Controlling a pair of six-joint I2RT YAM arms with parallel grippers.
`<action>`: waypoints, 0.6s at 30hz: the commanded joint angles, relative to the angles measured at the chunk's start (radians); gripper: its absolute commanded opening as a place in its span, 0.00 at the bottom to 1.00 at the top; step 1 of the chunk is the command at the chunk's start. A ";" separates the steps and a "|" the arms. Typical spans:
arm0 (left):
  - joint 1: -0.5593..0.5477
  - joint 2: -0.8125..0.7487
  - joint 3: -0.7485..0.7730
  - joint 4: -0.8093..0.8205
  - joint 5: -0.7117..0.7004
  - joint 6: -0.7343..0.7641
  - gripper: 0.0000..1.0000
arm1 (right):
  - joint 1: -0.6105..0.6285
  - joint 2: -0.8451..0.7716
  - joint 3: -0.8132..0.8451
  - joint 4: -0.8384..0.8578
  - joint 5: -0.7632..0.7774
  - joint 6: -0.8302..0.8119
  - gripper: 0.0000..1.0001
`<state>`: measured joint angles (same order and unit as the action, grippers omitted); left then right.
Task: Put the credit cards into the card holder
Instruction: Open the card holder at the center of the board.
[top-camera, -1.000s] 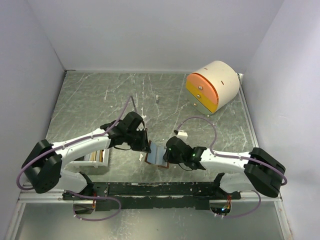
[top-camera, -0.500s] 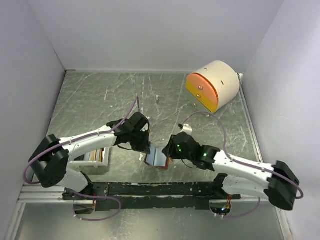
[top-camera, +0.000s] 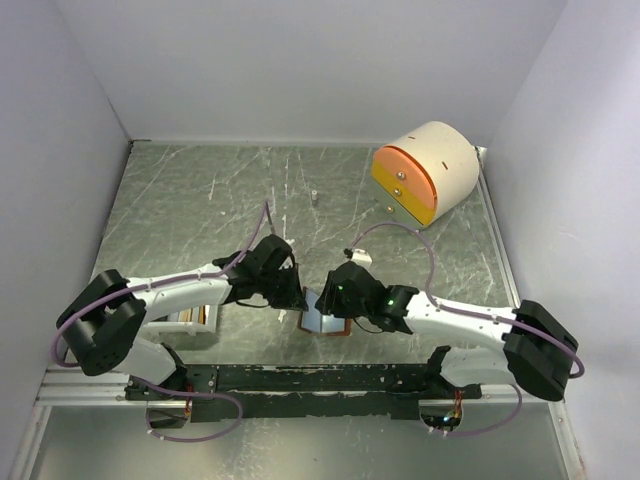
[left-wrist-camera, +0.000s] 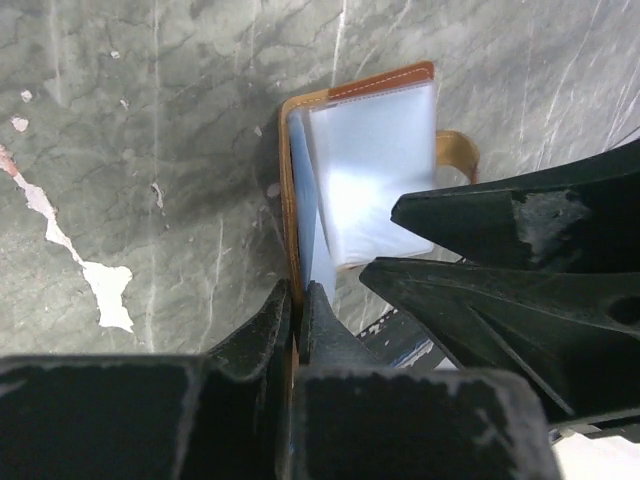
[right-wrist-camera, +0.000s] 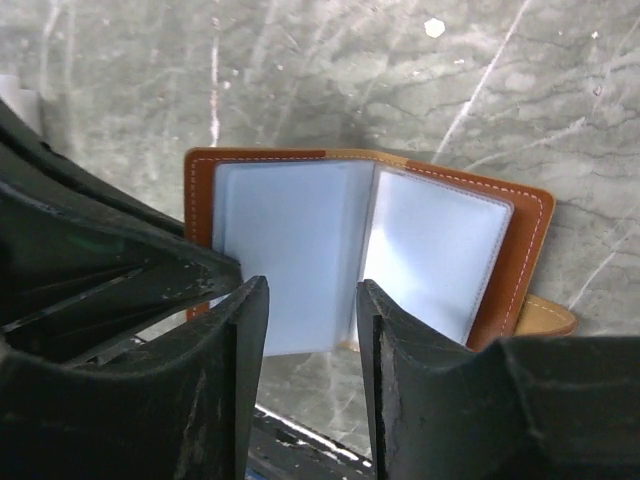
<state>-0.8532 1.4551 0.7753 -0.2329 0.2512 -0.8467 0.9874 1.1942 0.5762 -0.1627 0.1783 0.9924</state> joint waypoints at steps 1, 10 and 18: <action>0.019 -0.006 -0.071 0.174 0.001 -0.053 0.07 | -0.004 0.053 0.015 0.011 0.017 -0.006 0.42; 0.029 -0.066 -0.044 -0.012 -0.213 -0.093 0.63 | -0.004 0.200 0.052 0.022 0.007 -0.028 0.43; 0.099 -0.244 -0.002 -0.373 -0.575 -0.264 0.65 | -0.003 0.230 0.073 0.013 0.006 -0.035 0.46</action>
<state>-0.8074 1.2957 0.7429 -0.3893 -0.0883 -0.9909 0.9874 1.4158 0.6289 -0.1482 0.1783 0.9718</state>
